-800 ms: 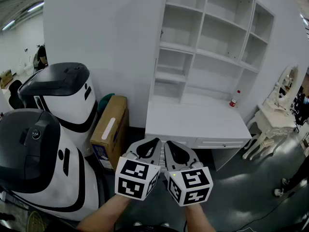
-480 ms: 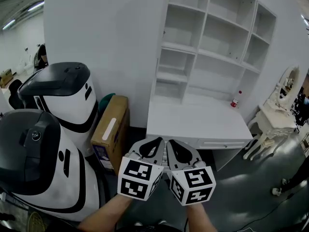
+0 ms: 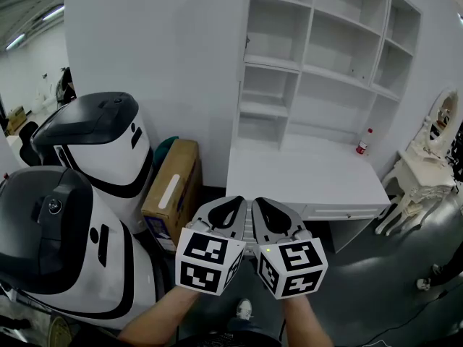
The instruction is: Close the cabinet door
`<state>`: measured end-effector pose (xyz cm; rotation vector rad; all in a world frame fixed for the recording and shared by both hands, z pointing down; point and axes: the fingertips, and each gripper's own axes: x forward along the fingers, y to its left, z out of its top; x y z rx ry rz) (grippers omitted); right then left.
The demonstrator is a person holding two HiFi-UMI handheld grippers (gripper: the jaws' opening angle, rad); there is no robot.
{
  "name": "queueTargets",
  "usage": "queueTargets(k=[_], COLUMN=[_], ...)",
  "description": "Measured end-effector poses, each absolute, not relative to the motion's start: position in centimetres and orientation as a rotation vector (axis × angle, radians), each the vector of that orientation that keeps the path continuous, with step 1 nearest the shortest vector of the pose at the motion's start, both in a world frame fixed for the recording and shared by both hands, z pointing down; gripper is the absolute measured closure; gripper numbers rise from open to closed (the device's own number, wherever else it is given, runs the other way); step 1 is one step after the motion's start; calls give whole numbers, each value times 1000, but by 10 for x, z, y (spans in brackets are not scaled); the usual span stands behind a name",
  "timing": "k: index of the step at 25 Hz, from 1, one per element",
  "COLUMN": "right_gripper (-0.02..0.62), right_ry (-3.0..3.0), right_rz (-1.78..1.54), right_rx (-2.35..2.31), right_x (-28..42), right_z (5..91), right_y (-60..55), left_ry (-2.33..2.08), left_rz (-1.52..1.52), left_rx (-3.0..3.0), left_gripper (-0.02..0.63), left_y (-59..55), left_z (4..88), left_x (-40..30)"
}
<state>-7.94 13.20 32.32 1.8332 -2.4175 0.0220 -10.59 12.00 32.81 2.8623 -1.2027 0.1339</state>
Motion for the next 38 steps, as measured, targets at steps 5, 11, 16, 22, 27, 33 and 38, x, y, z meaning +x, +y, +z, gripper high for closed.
queueTargets(k=[5,11,16,22,27,33,38], right_gripper=[574,574,574,574,574,574,574], right_ry=[-2457,-2496,-2520,-2551,-2580,-2609,-2638], right_rz=[17,18,36,62,71,68,27], right_rx=[1806,1762,1737,1700,1660,1611,1582], right_x=[-64,-40,-15,11,26,27,20], right_z=[324,326,330,333,333,331,319], right_y=[105,64,28,-7,-28,-45,-59], left_ry=[-1242,-1294,-1320,-1358,-1403,-1437,-1463], left_rz=[151,155,179,206,208,197,184], left_rx=[2848,2831,2816,2787,2762,2740,2737], left_gripper=[595,595,595,595,595,594,595], left_y=[94,53,18,-16,-36,-52,-68], left_z=[330,329,333,337,336,333,325], left_x=[-90,-66,-40,-16,-2,0,-6])
